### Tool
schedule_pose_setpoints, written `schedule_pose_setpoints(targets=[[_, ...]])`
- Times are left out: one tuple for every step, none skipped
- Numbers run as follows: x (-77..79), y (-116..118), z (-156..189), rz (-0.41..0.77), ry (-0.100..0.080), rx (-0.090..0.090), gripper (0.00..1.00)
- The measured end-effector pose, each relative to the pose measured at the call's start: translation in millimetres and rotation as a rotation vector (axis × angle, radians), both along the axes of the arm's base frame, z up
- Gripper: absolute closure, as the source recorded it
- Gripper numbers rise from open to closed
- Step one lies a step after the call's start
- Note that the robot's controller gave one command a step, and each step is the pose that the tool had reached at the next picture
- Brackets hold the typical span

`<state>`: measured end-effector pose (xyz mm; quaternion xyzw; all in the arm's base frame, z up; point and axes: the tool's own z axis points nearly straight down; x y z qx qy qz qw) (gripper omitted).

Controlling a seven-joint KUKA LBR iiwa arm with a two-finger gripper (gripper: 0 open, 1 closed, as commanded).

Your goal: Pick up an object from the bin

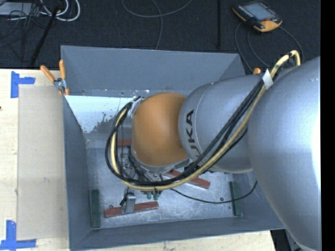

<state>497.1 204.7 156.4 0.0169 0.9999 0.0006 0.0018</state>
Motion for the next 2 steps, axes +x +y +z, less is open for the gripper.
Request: schedule_pose_setpoints(targets=[[-1.9,-28.5,-34.5,-0.182,0.007,-0.002,0.0],[-21.0,-21.0,-76.8,-0.212,0.007,-0.002,1.0]])
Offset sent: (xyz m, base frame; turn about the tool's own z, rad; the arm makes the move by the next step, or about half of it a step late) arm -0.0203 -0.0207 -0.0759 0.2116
